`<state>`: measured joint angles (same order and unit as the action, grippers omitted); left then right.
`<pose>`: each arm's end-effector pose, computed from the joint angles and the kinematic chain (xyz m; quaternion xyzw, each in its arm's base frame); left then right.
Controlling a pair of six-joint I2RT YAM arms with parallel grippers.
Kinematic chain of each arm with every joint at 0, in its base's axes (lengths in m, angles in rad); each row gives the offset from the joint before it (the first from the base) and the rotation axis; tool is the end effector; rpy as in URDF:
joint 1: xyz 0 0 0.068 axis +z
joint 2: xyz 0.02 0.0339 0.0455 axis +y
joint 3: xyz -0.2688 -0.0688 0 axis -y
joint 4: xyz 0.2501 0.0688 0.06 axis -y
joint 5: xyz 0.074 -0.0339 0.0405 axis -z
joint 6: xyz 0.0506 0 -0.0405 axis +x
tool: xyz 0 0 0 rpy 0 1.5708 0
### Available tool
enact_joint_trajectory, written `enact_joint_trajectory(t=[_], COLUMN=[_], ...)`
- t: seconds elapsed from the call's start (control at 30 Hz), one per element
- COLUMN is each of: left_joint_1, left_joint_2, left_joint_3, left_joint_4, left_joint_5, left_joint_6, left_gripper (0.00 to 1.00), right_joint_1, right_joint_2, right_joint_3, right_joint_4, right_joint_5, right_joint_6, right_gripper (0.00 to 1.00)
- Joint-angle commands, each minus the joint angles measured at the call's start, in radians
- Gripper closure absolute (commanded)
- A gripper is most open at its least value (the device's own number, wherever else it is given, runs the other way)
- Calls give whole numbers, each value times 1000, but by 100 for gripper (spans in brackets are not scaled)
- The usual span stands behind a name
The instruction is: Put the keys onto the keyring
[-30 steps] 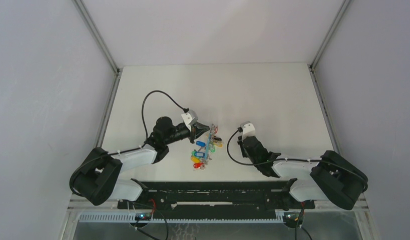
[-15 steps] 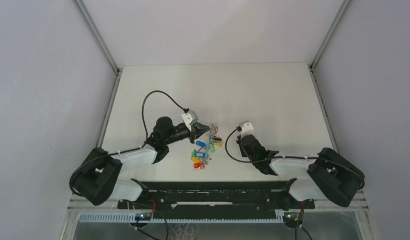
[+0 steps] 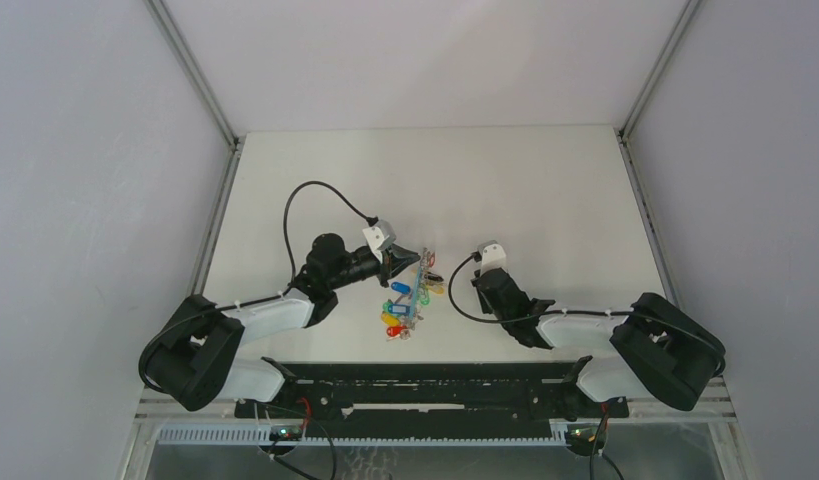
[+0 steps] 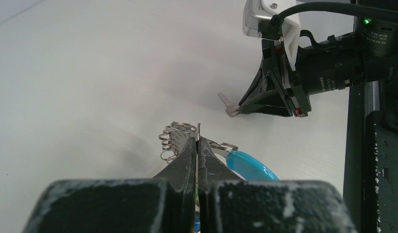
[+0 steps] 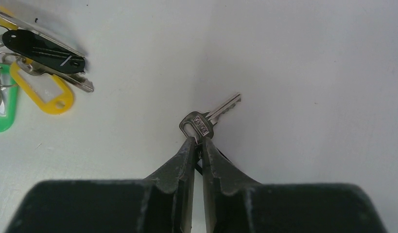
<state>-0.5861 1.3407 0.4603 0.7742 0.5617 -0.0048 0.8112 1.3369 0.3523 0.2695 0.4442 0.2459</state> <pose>0.2187 -0.1775 0.2082 0.3823 0.6314 -0.3842 0.5545 0.1786 0.1564 0.1213 -0.1598 0.8778 0.0310 0.4506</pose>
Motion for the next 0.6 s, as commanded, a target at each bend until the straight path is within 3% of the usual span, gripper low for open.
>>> enact_joint_trajectory(t=[0.0, 0.4, 0.57], left_joint_1=[-8, -9, -9], left_joint_2=[-26, -26, -28], left_joint_3=[58, 60, 60], left_joint_4=[16, 16, 16], left_joint_5=[28, 30, 29], left_joint_6=[21, 21, 23], left_gripper=[100, 100, 100], right_joint_1=[-2, -2, -5], right_joint_2=[2, -1, -4], right_joint_3=[33, 34, 42], right_joint_4=[3, -16, -41], right_joint_5=[17, 21, 20], right_joint_6=[17, 35, 41], right_gripper=[91, 90, 99])
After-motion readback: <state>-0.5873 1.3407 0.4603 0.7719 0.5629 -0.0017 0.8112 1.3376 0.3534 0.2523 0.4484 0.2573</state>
